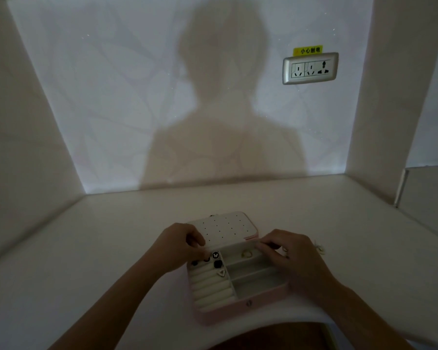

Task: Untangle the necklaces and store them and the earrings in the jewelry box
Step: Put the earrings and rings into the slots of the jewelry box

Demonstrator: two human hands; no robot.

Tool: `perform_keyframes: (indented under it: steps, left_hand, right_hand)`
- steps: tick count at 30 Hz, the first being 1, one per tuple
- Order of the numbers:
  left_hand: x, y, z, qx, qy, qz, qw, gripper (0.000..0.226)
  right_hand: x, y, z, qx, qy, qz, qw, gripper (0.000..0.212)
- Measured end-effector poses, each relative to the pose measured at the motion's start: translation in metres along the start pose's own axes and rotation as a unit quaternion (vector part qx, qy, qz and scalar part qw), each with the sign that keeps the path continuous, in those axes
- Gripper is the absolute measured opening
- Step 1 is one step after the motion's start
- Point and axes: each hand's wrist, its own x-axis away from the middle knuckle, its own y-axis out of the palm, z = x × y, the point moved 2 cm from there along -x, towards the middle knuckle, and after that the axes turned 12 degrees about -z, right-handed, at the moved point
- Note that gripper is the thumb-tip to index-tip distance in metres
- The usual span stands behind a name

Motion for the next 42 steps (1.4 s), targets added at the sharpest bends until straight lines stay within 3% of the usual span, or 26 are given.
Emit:
perform_keyframes:
  steps: [28, 33, 35, 38, 42]
  left_hand:
    - [-0.010, -0.002, -0.001, 0.008, -0.022, -0.043, 0.999, 0.017]
    - [-0.013, -0.004, 0.001, -0.025, -0.023, -0.044, 0.998, 0.022]
    - [-0.016, -0.005, 0.007, -0.047, -0.012, -0.016, 0.999, 0.029]
    - [-0.019, -0.005, 0.026, -0.041, 0.036, 0.016, 0.998, 0.024]
    - [-0.029, 0.008, 0.057, -0.055, 0.113, -0.023, 0.992, 0.009]
  right_hand:
    - [-0.001, -0.005, -0.001, -0.005, 0.004, -0.016, 1.000, 0.016]
    - [-0.009, -0.034, 0.010, -0.069, 0.091, -0.067, 0.991, 0.014]
    - [-0.015, -0.055, 0.023, -0.015, 0.122, -0.098, 0.988, 0.015]
    - [-0.023, -0.076, 0.048, 0.042, 0.163, -0.209, 0.963, 0.018]
    - [-0.036, -0.081, 0.061, 0.057, 0.191, -0.364, 0.910, 0.025]
